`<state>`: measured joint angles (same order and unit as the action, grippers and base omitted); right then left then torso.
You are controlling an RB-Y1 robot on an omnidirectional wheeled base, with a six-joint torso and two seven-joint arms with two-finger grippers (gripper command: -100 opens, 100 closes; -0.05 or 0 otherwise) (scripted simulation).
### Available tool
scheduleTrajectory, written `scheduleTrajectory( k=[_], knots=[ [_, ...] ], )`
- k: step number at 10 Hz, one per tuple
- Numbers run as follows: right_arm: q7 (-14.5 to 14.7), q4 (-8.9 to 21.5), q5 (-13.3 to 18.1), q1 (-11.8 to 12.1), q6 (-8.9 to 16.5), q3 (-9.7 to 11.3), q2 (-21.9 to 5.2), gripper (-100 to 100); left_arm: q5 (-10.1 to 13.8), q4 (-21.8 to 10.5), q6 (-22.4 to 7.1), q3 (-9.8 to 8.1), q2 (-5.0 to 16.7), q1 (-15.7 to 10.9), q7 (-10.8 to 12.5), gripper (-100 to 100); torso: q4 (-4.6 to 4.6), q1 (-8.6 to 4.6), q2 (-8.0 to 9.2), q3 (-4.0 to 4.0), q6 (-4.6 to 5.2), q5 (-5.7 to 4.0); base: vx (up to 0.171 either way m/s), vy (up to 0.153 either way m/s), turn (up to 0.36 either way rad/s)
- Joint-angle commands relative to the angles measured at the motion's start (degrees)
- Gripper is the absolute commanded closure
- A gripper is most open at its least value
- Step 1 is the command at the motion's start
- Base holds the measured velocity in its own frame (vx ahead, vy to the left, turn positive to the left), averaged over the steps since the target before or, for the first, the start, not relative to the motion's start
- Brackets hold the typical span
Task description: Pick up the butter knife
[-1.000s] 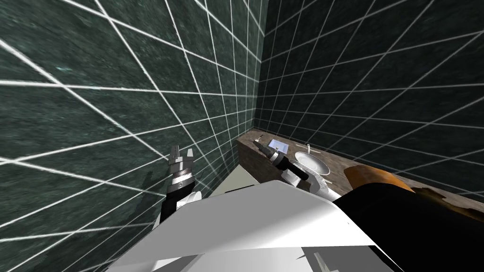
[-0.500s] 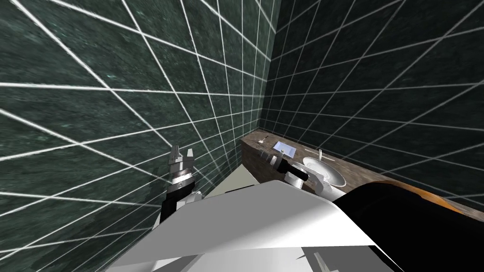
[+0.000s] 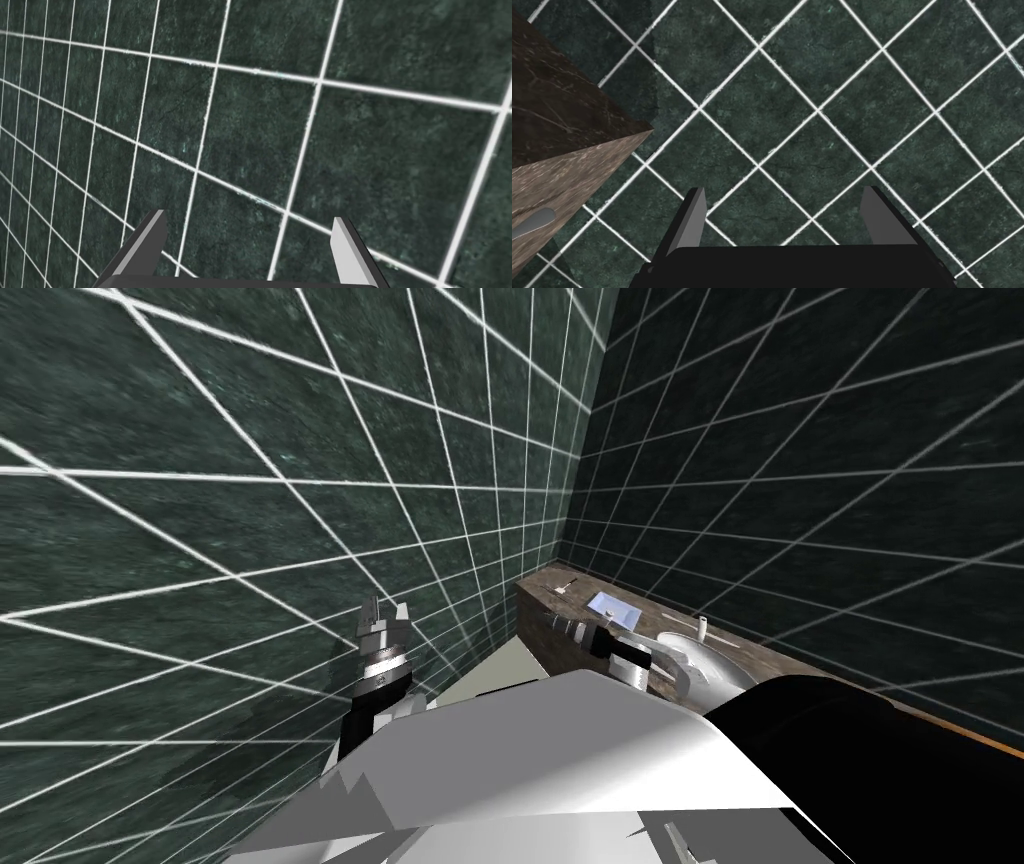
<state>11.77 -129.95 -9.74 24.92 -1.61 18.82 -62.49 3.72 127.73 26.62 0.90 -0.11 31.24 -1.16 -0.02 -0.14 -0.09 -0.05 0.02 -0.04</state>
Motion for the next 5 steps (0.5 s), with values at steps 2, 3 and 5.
scheduleTrajectory(
  k=[2, 3, 5],
  knots=[
    [-0.5, 0.4, -0.6, -0.5, 3.1, 2.8, -4.6, -100, 0.0, 0.0, 0.0, -0.01, 0.0, 0.0, 0.0, 0, 0.00, 0.00, -0.01, 0.00, 0.04, 0.00, -0.002, -0.016, 0.237],
    [-0.5, 0.4, -0.6, -0.5, 3.1, 2.8, -6.4, -100, 0.0, 0.0, 0.0, 0.00, 0.0, 0.0, 0.0, 0, 0.00, 0.03, -0.02, -0.01, 0.00, 0.00, 0.001, -0.013, 0.162],
    [-1.0, 1.1, -1.1, -0.9, 4.7, 4.5, -9.8, -100, 0.0, 0.0, 0.0, 0.00, 0.0, 0.0, 0.0, 0, 0.00, 0.05, -0.03, -0.02, 0.01, 0.01, 0.001, -0.008, 0.213]
  ],
)
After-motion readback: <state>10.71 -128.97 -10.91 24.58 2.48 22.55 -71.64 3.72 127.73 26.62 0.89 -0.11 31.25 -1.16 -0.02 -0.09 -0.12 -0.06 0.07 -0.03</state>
